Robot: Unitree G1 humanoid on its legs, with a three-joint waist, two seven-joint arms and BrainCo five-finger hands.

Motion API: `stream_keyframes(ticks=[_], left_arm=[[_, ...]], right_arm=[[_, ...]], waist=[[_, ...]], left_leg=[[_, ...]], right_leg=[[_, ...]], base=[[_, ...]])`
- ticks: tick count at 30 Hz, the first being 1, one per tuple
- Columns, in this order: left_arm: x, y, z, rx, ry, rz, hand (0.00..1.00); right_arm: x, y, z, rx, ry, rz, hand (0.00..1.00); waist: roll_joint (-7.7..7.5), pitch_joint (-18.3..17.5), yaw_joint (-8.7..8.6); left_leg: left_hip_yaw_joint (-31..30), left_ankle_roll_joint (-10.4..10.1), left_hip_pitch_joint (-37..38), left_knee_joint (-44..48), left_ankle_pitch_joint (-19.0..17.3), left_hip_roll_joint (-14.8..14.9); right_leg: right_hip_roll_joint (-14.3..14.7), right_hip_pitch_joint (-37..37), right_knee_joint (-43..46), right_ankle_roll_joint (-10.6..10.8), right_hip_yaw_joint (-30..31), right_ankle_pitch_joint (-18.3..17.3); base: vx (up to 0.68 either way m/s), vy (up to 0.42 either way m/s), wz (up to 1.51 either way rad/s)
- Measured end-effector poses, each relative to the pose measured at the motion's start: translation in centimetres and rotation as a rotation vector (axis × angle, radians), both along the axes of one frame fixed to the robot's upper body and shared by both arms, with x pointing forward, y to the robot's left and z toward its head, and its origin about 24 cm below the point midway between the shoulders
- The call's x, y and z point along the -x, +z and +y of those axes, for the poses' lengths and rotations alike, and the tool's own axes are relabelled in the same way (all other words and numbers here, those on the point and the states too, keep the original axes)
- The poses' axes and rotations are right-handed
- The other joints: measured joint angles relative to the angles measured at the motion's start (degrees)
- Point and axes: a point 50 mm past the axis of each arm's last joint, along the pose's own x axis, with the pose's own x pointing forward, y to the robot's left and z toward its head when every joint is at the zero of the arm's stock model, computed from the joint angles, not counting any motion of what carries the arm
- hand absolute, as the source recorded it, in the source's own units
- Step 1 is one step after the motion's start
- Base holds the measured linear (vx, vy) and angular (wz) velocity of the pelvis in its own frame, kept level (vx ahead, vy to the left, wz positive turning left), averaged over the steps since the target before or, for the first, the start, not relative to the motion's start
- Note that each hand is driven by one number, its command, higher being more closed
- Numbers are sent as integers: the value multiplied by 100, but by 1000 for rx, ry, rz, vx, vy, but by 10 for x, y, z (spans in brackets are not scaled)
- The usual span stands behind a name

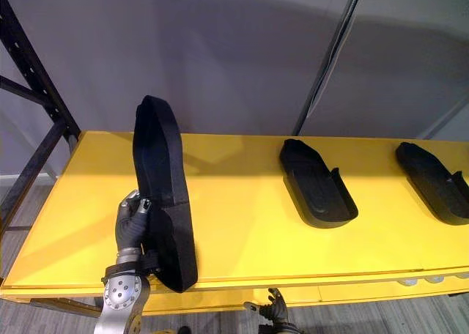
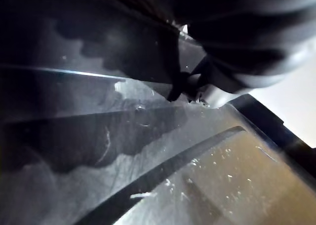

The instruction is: Walk over and take plastic housings, then place them on the shelf

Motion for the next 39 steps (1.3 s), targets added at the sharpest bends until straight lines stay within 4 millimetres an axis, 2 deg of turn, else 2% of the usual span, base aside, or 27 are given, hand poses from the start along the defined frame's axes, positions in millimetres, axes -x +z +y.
stream_keyframes(ticks=[2, 6, 10, 12, 16, 19, 22, 24, 25, 30, 34, 39], left_arm=[[0, -1, 3, -44, 19, 16, 100], [-2, -4, 21, -155, 97, 76, 100], [-17, 1, 39, -212, 154, 81, 100], [-24, 0, 48, -252, 184, 107, 100], [-35, -8, 56, -284, 212, 173, 100], [-48, -22, 58, -303, 208, 259, 100], [-51, -38, 70, -312, 244, 355, 100], [-55, -42, 76, -305, 264, 382, 100], [-57, -44, 81, -298, 282, 400, 0], [-52, -53, 95, -268, 359, 456, 0], [-52, -54, 98, -220, 400, 464, 0], [-54, -50, 98, -224, 417, 436, 0]], right_arm=[[2, -1, -1, 0, -1, 6, 0], [16, -8, 2, -17, 30, 57, 0], [33, -15, 3, -35, 43, 118, 0], [42, -18, 3, -43, 60, 153, 0], [42, -19, -1, -34, 81, 157, 0], [41, -19, -5, -28, 90, 156, 0], [38, -20, -5, -26, 98, 161, 0], [37, -21, -6, -24, 102, 166, 0], [36, -21, -7, -22, 103, 166, 0], [34, -21, -8, -22, 103, 167, 0], [34, -22, -9, -26, 85, 170, 0], [34, -23, -9, -20, 89, 183, 0]], waist=[[12, -27, 64], [76, -191, 60], [123, -230, 27], [177, -289, -97], [251, -353, -235], [349, -385, -241], [379, -363, -366], [401, -349, -387], [416, -338, -384], [407, -316, -426], [386, -309, -431], [358, -302, -416]], left_leg=[[14, 13, 118, -134, 38, 18], [124, -8, 321, -513, 161, 19], [143, -36, 418, -776, 329, -8], [132, -58, 473, -954, 451, -31], [153, -94, 553, -1257, 642, -43], [158, -108, 829, -1887, 1037, -50], [179, -135, 811, -1894, 1092, -36], [191, -154, 796, -1896, 1118, -33], [206, -178, 785, -1897, 1117, -24], [157, -249, 736, -1900, 1166, -25], [127, -231, 703, -1898, 1190, -51], [116, -183, 695, -1896, 1184, -156]], right_leg=[[32, 31, -4, -33, 21, 121], [100, 24, -151, -187, 306, 284], [121, 62, -303, -195, 338, 345], [134, 85, -388, -202, 477, 352], [169, 84, -528, -226, 602, 369], [239, 84, -594, -253, 619, 398], [251, 130, -721, -252, 629, 399], [255, 150, -794, -251, 636, 398], [264, 149, -826, -250, 651, 397], [279, 146, -993, -201, 751, 358], [270, 156, -1052, -120, 745, 300], [188, 195, -1091, -139, 744, 320]], base=[[33, 42, -8], [4, 55, -15], [-7, -5, -5], [-17, -42, -1], [-42, -44, -5], [-56, -38, -5], [-82, -35, -4], [-90, -23, -5], [-109, -22, -7], [-101, -18, -9], [-33, -3, 4], [57, 28, 2]])
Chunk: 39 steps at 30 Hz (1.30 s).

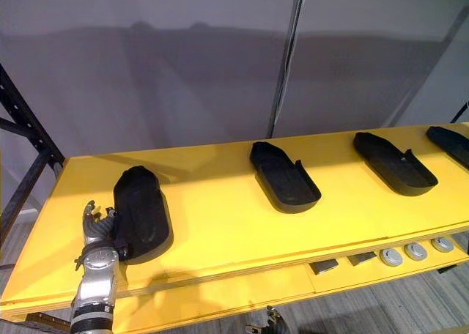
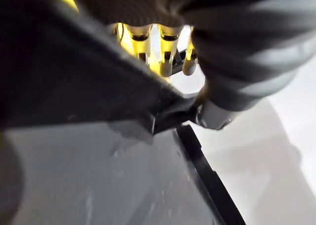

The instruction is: Walk over and take plastic housings, then place them on the shelf

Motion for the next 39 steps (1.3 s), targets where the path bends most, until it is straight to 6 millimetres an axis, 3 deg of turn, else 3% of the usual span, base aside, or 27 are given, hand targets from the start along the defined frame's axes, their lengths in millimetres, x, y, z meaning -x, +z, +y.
stream_keyframes(ticks=[6, 11, 17, 21, 23, 26, 27, 34, 39], left_arm=[[-9, 11, 0, -22, -12, -40, 0], [-18, 22, -1, -10, -17, -97, 0], [-31, 58, -11, -29, -53, -278, 0], [-29, 107, -34, -71, -146, -526, 0], [-18, 130, -59, -95, -257, -657, 0], [9, 137, -86, -112, -402, -744, 0], [17, 133, -90, -101, -433, -739, 100], [73, 91, -105, 7, -536, -583, 100], [91, 74, -107, 57, -528, -498, 100]], right_arm=[[-3, -1, 3, -9, 0, 2, 0], [-4, -1, 2, -5, 3, 1, 0], [-5, 0, -1, 5, 6, -3, 0], [-6, 0, -4, 10, 4, -10, 0], [-6, 1, -6, 17, 6, -13, 0], [-6, 1, -10, 18, -7, -12, 0], [-5, 1, -11, 20, -9, -13, 0], [-1, 3, -17, 45, -19, -33, 0], [1, 5, -17, 56, -37, -49, 0]], waist=[[-121, 140, 37], [-96, 177, 24], [-73, 190, -59], [-87, 188, -68], [-72, 182, -71], [-34, 177, -65], [-5, 176, -63], [155, 196, 155], [189, 236, 215]], left_leg=[[-60, -15, 107, -2, -20, -1], [-81, -50, 131, -6, -42, 48], [-127, -73, 76, -6, -55, 46], [-138, -18, -46, 0, 8, 52], [-152, 4, -26, 5, 24, 58], [-147, 6, -26, 15, 25, 76], [-142, 6, -25, 8, 25, 95], [-124, -10, -6, -3, -42, 191], [-120, -14, -46, -6, -44, 200]], right_leg=[[11, 128, -9, 6, 11, 8], [46, 136, 22, 2, 16, 10], [41, 81, 40, -16, 18, 22], [51, -63, 122, -48, 28, 56], [57, -62, 122, -95, 31, 101], [72, -36, 128, -103, 45, 141], [89, -41, 131, -107, 53, 165], [177, -43, 140, -106, 110, 245], [174, -71, 53, -90, -20, 240]], base=[[25, 1, 4], [-61, -22, -1], [-60, 6, 1], [0, 0, 0], [-3, 6, 2], [-7, 2, -1], [-39, 2, -4], [-83, -5, -4], [-129, -16, 6]])
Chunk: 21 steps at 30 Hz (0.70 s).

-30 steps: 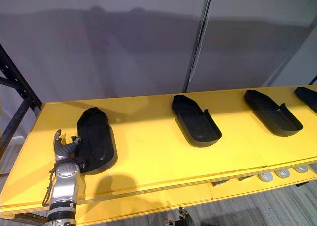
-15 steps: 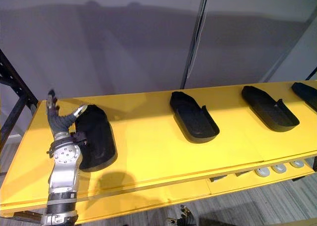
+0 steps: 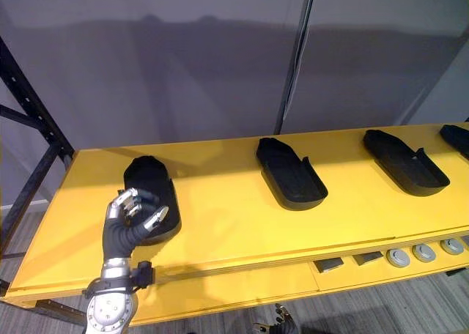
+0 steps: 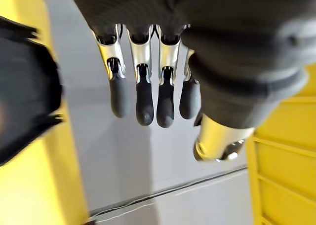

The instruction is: Walk over and take plastic housings, then place them on the shelf

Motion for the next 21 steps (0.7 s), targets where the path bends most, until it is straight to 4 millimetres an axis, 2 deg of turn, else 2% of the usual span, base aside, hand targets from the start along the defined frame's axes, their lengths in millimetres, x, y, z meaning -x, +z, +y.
stream_keyframes(ticks=[1, 3, 4, 6, 8, 15, 21], left_arm=[[4, -5, -2, -1, -20, 26, 100], [6, -14, -7, -2, -53, 69, 100], [8, -20, -13, -8, -84, 103, 100], [8, -27, -16, -46, -105, 131, 100], [8, -37, -12, -87, -93, 178, 100], [0, -49, -6, -185, -43, 233, 100], [-14, -56, -4, -232, -2, 267, 100]], right_arm=[[0, 0, 2, -4, -5, -3, 0], [1, 0, 2, 1, -9, -4, 0], [2, 1, 1, 8, -11, -9, 0], [4, 0, 3, 8, -6, -3, 0], [4, 0, 7, 1, 9, -3, 0], [7, 1, 14, -10, 6, -12, 0], [6, 2, 14, -9, 5, -17, 0]], waist=[[-71, 10, 6], [-94, 1, 28], [-40, -21, 62], [-70, -27, 154], [-118, -36, 176], [-162, -62, 177], [-156, -84, 122]], left_leg=[[36, -6, -5, 3, 5, -12], [189, 93, -49, 239, 71, -27], [202, -15, -17, 380, -114, 24], [294, 2, 8, 195, -96, -21], [351, 5, 19, 120, -98, -82], [364, 82, 129, 72, -178, -172], [440, 37, 234, 20, -229, -107]], right_leg=[[-43, 4, -80, 38, -40, -20], [-138, 13, -116, 99, -106, -80], [-123, -2, -114, 144, -140, -83], [-166, -54, -112, 190, -133, -72], [-229, -81, -110, 260, -127, -30], [-315, 33, -35, 258, -113, 13], [-252, 51, 5, 250, -77, 18]], base=[[-130, 1, 14], [-41, 14, 17], [30, 17, 17], [28, 49, 3], [36, 94, -8], [67, 52, -1], [5, -6, -8]])
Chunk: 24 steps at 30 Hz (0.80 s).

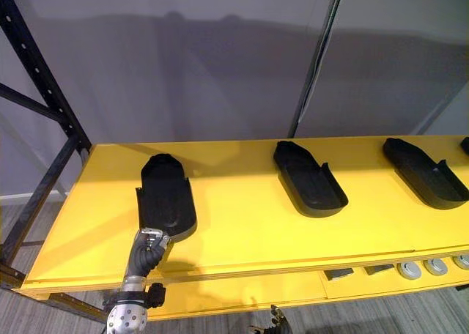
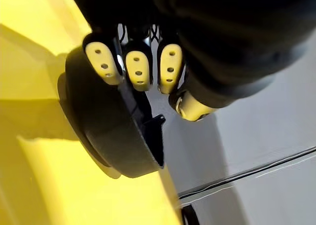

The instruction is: Walk over and take plastic housings, then place them on the shelf

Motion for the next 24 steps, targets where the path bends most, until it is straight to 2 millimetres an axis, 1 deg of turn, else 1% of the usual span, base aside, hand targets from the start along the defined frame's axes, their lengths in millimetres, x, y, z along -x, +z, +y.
stream_keyframes(ticks=[3, 5, 9, 13, 15, 17, 21, 24], left_arm=[[-8, -3, 1, -30, 6, 10, 100], [-12, -10, 0, -48, 3, 38, 100], [-17, -17, 0, -94, 2, 71, 100], [-20, -27, 3, -141, 13, 114, 100], [-21, -32, 8, -164, 30, 143, 100], [-21, -36, 10, -176, 38, 163, 100], [-28, -35, 12, -207, 43, 156, 100], [-34, -34, 20, -235, 73, 158, 100]], right_arm=[[0, 0, 1, -1, 1, -1, 0], [0, 0, 0, 1, 2, 1, 0], [0, 0, 0, 1, 3, 2, 0], [0, 0, 0, 0, 3, 4, 0], [-2, 0, 0, 1, 4, -1, 0], [-2, 0, 0, 0, 4, -1, 0], [-1, -1, 0, -2, 4, 7, 0], [-2, -3, 1, -9, 11, 15, 0]], waist=[[16, -9, -6], [54, -51, -13], [84, -46, -23], [69, -57, -29], [82, -71, -118], [78, -75, -137], [61, -92, -134], [49, -128, -149]], left_leg=[[27, -35, 70, -2, -15, 53], [29, -62, 113, -3, 5, 63], [41, -68, 172, -8, 9, 67], [52, -79, 129, -11, 50, 13], [18, -79, 74, -11, 92, 6], [18, -80, 69, -11, 99, 10], [-3, -41, 36, -11, 124, -12], [-5, -34, 29, -11, 129, -32]], right_leg=[[50, 8, 64, -1, 12, 0], [64, 52, 62, -2, -6, 0], [71, 75, 45, -10, -12, -10], [27, 72, -68, -34, -18, -89], [21, 9, -57, -23, -35, -137], [26, 5, -65, -22, -33, -140], [19, 5, -111, -24, -31, -138], [12, 16, -138, -25, -29, -135]], base=[[-13, -30, -6], [0, 0, 0], [-39, -8, -3], [-58, -6, -2], [-55, -16, 8], [-19, -9, 2], [3, -1, 2], [0, 0, 0]])
